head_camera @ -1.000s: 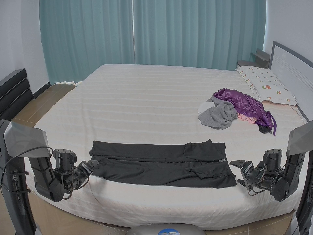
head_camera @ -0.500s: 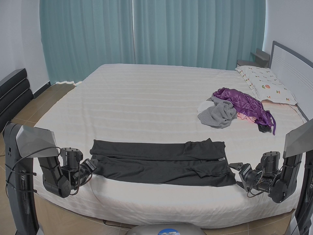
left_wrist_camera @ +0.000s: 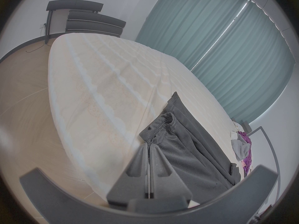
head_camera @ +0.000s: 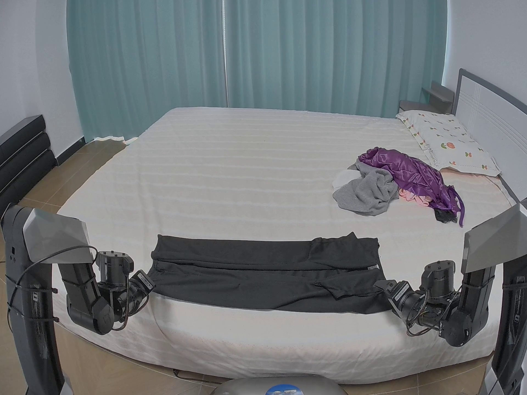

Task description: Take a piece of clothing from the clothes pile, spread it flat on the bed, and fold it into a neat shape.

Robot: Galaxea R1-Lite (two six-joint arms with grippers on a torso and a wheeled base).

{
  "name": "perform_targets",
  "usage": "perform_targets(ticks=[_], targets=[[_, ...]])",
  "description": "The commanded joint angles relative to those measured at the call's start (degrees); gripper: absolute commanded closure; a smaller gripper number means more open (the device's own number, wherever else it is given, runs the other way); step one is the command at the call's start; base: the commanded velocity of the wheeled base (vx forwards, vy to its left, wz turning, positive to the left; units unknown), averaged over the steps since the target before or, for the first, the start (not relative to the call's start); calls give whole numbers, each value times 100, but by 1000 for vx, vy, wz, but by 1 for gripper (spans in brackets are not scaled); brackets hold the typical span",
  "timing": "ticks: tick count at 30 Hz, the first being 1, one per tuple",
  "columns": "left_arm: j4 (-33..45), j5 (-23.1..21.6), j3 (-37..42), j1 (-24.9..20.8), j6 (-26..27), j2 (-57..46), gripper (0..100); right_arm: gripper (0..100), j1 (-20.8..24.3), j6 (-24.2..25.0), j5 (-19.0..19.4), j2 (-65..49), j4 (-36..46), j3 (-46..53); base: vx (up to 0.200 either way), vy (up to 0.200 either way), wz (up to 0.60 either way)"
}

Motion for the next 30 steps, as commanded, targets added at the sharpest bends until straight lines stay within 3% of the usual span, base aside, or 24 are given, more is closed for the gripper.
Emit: perform_targets(ticks=[1,3,10,14,30], targets=[[-2,6,88,18,0,-112,100,0,53,-27,-78,201,40,-165,0,0,0],[-2,6,115,9,0,-164,100,0,141,-88,-271,289,304,-376,0,0,0],[-2,-3,123,0,0,-120,100,0,211,-158,-350,228,673,-481,0,0,0],[-2,-3,123,-8,0,-120,100,0,185,-396,-816,26,717,-411,0,0,0],[-29,-3,159,-26,0,-120,100,0,202,-624,-886,509,708,-552,0,0,0]])
